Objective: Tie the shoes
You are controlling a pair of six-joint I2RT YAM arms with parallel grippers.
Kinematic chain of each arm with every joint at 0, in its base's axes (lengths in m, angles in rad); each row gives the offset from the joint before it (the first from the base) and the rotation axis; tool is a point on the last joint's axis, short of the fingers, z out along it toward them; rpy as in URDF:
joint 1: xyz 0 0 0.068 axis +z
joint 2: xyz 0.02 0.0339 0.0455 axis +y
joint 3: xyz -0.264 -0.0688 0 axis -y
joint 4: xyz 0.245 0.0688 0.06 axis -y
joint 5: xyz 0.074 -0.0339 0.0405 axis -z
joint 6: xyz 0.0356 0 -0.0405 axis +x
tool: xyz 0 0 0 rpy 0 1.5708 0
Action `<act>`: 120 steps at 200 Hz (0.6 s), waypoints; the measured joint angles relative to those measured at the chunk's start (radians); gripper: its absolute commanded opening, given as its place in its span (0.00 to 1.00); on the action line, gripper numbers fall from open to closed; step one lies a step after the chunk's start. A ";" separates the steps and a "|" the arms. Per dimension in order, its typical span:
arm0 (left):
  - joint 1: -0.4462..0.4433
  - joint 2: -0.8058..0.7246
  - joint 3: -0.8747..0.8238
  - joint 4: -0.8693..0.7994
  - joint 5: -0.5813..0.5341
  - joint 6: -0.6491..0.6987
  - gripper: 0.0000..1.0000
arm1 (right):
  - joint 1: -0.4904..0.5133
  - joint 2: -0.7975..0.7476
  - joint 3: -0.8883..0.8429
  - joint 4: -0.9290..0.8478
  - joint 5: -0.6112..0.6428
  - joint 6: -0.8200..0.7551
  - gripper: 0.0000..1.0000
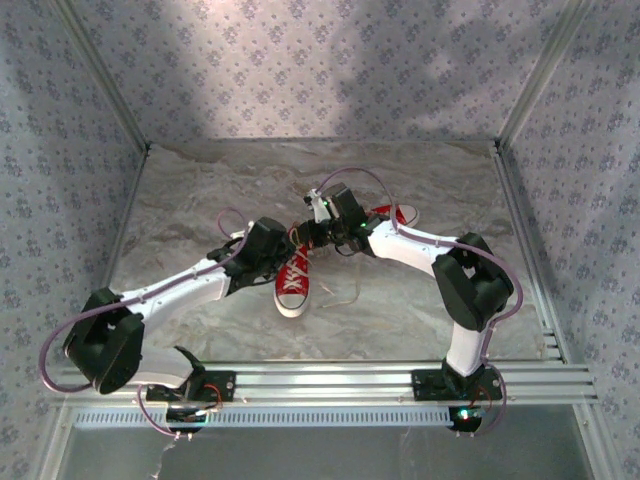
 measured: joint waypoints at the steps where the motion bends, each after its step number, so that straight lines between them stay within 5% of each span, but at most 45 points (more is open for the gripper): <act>1: 0.000 0.000 0.000 0.000 0.000 0.000 0.34 | 0.000 0.000 0.000 0.000 0.000 0.000 0.00; 120: 0.000 0.067 0.001 0.001 0.000 -0.007 0.27 | 0.000 0.000 0.000 0.000 0.000 0.000 0.00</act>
